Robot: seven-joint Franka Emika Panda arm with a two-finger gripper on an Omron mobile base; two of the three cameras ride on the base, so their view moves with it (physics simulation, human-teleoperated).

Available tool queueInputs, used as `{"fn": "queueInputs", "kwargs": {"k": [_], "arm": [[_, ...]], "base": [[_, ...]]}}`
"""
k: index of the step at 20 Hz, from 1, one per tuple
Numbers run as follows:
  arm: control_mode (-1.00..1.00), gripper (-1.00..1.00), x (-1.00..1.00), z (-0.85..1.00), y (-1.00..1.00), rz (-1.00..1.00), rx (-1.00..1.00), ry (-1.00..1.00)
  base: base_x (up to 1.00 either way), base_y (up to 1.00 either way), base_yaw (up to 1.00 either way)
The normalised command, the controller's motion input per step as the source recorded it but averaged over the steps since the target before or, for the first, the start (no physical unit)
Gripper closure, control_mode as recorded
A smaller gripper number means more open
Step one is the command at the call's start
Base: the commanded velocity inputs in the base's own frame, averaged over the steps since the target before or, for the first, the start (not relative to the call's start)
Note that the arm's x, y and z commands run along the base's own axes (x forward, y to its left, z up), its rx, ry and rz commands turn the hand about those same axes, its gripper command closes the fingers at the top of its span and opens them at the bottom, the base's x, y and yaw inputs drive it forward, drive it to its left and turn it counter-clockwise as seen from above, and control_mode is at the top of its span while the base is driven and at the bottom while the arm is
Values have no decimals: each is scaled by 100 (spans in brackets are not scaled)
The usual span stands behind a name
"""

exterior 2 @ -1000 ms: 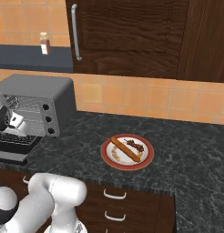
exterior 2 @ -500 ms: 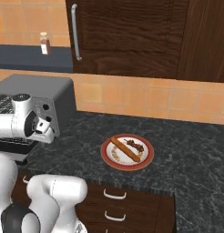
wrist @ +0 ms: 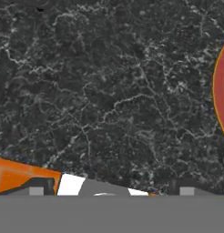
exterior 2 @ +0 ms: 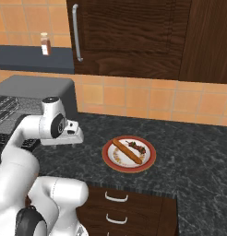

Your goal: Pick up the kebab skewer and baguette bread, and place them inside the toaster oven. Close the toaster oven door and start by setting the timer.

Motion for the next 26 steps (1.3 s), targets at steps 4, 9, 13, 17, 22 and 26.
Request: {"fn": "queueInputs", "kwargs": {"k": [4,9,13,17,22,26], "arm": [[-100,-100,63,-10,-100,-7,-2,0],[-100,-100,60,-16,-100,-1,3,0],[-100,-100,43,-36,-100,0,3,0],[-100,-100,28,-23,-100,6,2,0],[-100,-100,30,-5,-39,6,0,0],[-100,-100,28,-30,-34,5,0,0]], "base": [[0,0,0],[0,0,0],[0,0,0],[0,0,0],[0,0,0],[0,0,0]]}}
